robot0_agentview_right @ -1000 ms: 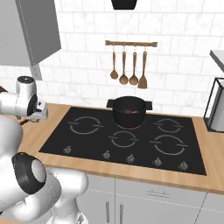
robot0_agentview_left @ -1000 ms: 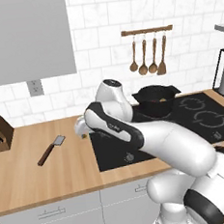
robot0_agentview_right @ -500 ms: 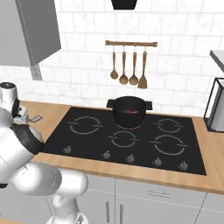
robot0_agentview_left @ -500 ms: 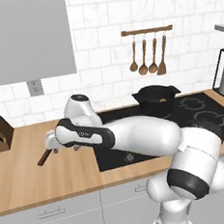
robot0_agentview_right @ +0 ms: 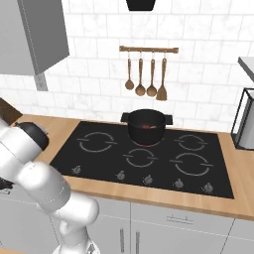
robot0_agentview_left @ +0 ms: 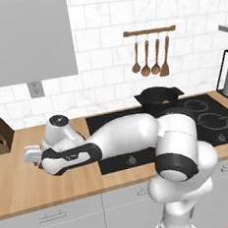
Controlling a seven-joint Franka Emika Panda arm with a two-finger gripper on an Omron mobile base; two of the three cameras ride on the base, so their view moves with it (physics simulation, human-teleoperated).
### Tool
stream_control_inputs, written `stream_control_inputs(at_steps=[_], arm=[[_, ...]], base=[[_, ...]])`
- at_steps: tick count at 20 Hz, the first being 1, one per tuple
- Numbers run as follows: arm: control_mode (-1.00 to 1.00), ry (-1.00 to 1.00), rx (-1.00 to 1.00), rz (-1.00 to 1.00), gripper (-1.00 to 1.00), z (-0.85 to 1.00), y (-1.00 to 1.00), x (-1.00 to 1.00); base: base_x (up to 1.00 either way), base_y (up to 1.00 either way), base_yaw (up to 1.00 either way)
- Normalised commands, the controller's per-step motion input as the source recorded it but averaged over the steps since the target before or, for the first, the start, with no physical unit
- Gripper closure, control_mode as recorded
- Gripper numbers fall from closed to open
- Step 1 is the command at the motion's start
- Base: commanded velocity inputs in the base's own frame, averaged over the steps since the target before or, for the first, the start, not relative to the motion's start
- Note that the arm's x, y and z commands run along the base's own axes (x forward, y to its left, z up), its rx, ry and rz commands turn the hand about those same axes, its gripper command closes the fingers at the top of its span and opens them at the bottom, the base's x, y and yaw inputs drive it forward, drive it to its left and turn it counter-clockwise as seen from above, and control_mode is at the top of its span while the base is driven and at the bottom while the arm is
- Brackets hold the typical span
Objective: Put the onion and tomato in the pot. Retrieve the spatula and lightly stir the vegetables in the pot.
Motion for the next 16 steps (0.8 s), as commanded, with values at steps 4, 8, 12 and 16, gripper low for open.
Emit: stream_control_inputs(at_steps=[4,8,12,16], arm=[[-1.0,0.0,-0.03,-0.23,-1.0,-0.03,0.16,0.43],[-1.0,0.0,-0.01,-0.19,-1.0,-0.43,0.0,0.47],[-1.0,0.0,0.0,-0.14,-1.0,-0.46,0.0,0.53],[-1.0,0.0,0.0,-0.06,-1.0,-0.04,0.41,0.37]], base=[[0.0,0.0,0.0],[0.0,0.0,0.0],[0.0,0.0,0.0],[0.0,0.0,0.0]])
